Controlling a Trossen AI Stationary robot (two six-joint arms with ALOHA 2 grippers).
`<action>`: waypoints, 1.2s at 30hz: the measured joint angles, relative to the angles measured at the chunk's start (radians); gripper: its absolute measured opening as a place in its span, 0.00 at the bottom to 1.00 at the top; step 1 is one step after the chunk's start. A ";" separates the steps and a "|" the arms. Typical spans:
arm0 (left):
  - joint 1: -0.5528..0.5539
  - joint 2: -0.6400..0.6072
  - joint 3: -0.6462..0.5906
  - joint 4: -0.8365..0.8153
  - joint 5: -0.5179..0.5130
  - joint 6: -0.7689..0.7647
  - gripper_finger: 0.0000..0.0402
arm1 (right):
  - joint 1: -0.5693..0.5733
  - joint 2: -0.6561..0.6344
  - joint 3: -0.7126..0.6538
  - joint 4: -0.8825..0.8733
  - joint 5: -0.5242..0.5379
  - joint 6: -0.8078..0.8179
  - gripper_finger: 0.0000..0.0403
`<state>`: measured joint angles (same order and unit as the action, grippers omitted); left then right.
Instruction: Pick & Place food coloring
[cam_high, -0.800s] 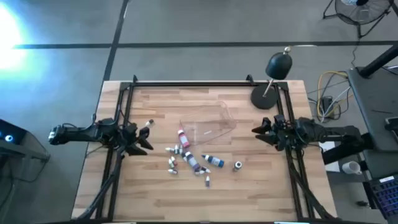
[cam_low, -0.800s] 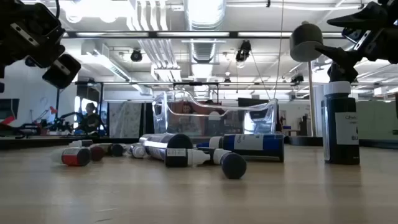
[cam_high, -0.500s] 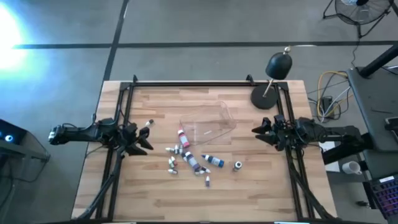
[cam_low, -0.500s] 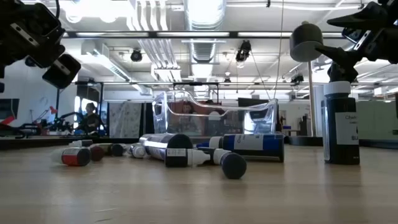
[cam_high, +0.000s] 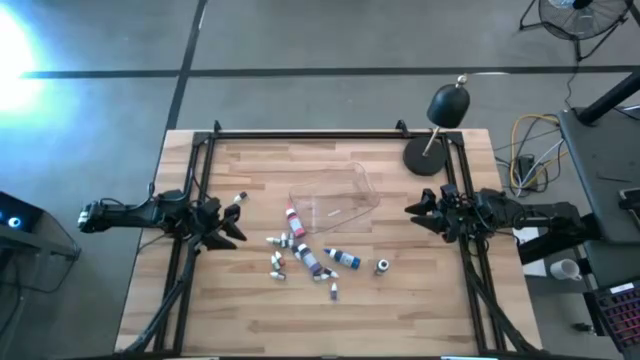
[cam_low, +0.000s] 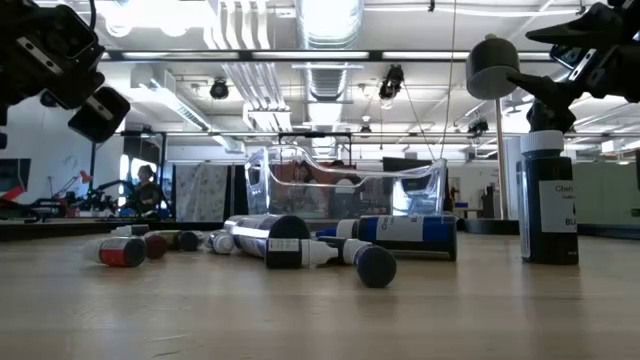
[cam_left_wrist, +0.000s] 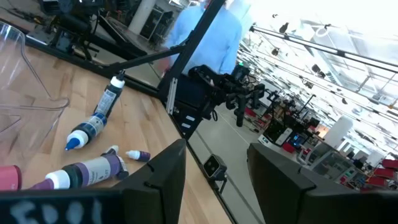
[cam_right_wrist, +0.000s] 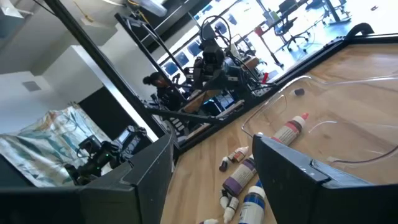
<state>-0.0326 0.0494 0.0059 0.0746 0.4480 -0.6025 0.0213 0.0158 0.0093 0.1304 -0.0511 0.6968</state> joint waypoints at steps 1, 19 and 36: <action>0.000 0.000 0.000 0.000 0.000 0.000 0.37 | 0.000 0.000 0.000 0.000 0.000 0.000 0.53; 0.000 0.000 0.000 0.000 0.000 0.000 0.37 | 0.000 0.000 0.000 0.000 0.000 0.000 0.53; 0.000 0.000 0.000 0.000 0.000 0.000 0.37 | 0.000 0.006 0.000 0.061 0.321 0.551 0.53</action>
<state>-0.0325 0.0494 0.0059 0.0746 0.4480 -0.6022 0.0216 0.0219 0.0093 0.1910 0.2699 1.2480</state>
